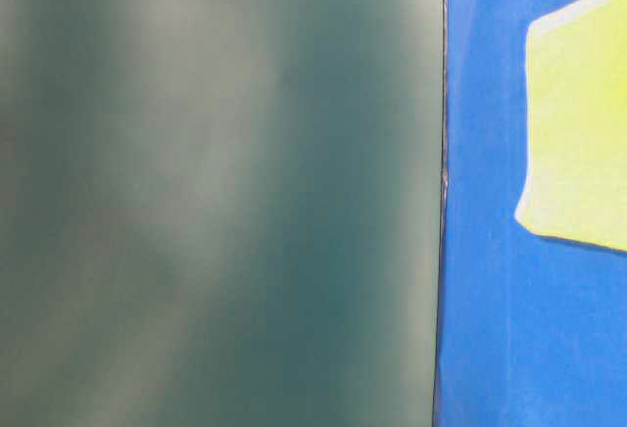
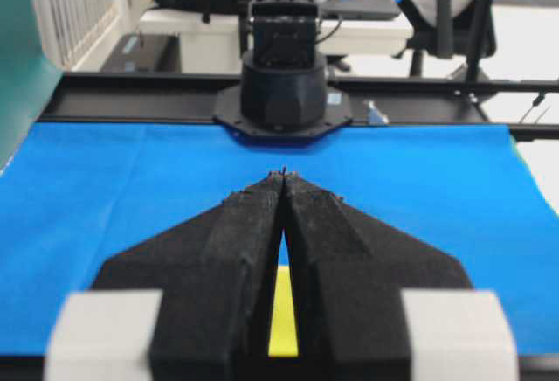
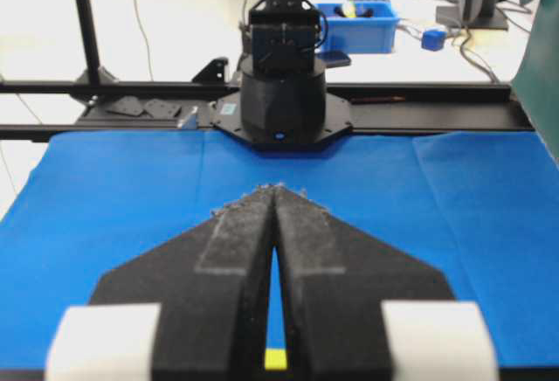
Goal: Fold a vertical towel.
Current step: 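Move both grippers inward toward the top corners of the yellow towel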
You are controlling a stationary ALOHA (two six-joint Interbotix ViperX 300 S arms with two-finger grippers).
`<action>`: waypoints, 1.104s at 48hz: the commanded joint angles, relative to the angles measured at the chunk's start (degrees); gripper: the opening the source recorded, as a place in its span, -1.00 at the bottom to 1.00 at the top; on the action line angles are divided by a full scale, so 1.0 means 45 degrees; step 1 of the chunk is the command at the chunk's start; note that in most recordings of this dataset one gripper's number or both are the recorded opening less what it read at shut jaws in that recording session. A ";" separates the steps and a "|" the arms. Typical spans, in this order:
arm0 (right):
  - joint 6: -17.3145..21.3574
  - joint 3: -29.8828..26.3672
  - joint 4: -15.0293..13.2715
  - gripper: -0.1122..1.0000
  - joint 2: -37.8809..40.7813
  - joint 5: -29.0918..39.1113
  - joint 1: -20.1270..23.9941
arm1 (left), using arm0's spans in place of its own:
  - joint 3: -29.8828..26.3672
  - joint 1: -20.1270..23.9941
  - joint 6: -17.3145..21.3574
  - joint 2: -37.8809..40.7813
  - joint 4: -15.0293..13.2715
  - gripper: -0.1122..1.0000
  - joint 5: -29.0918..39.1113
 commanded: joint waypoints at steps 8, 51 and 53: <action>0.0254 -0.0410 0.0137 -0.79 0.0273 0.0801 -0.0293 | -0.0508 -0.0039 -0.0098 0.1094 -0.0332 -0.80 -0.0996; 0.1191 -0.2012 0.0098 0.30 0.8105 0.2227 -0.4180 | -0.4082 0.2344 -0.0781 1.1914 -0.0391 0.55 -0.2754; 0.1191 -0.2168 0.0059 0.28 0.8555 0.2246 -0.4258 | -0.4277 0.2461 -0.0781 1.2441 -0.0391 0.58 -0.2754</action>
